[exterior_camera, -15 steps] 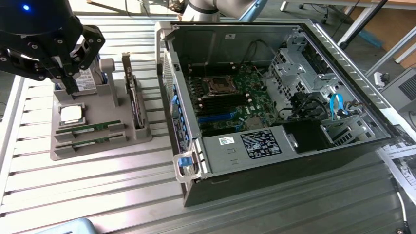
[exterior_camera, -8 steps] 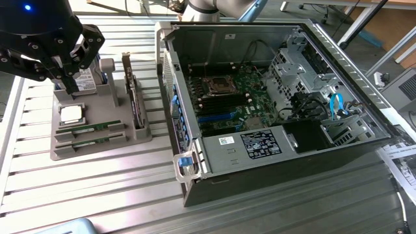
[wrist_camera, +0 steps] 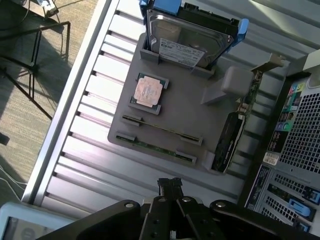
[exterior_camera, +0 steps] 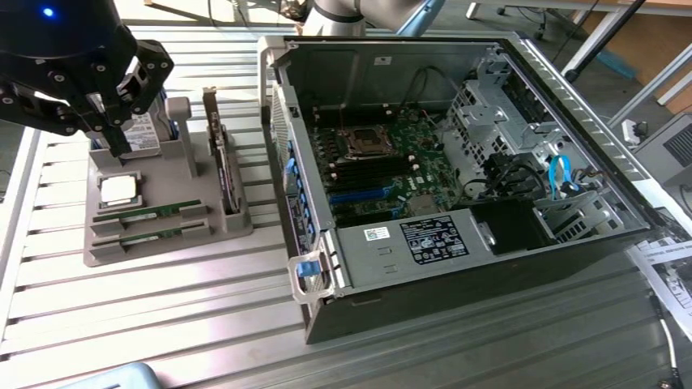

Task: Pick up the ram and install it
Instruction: 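Pick up the ram and move it above insertion slot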

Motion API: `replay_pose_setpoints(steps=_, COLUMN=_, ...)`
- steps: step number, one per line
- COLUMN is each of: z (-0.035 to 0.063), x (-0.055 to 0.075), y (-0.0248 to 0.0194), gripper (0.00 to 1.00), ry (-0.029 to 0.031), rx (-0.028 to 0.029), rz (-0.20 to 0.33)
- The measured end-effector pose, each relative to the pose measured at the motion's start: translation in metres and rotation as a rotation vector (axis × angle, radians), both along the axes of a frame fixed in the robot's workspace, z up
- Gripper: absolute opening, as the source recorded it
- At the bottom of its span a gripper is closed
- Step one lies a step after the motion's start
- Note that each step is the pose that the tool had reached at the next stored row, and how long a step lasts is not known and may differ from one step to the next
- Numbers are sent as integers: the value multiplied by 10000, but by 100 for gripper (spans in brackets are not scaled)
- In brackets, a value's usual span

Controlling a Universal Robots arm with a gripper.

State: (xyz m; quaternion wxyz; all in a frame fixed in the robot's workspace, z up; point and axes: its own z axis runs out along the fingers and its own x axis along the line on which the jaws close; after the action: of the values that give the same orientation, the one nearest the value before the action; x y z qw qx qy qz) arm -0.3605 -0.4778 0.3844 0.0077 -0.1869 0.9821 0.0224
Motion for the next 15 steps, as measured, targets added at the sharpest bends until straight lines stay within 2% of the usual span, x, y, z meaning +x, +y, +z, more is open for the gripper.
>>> replay_pose_setpoints(steps=15, z=0, x=0, y=0, gripper=11, ry=0, rx=-2, rz=641)
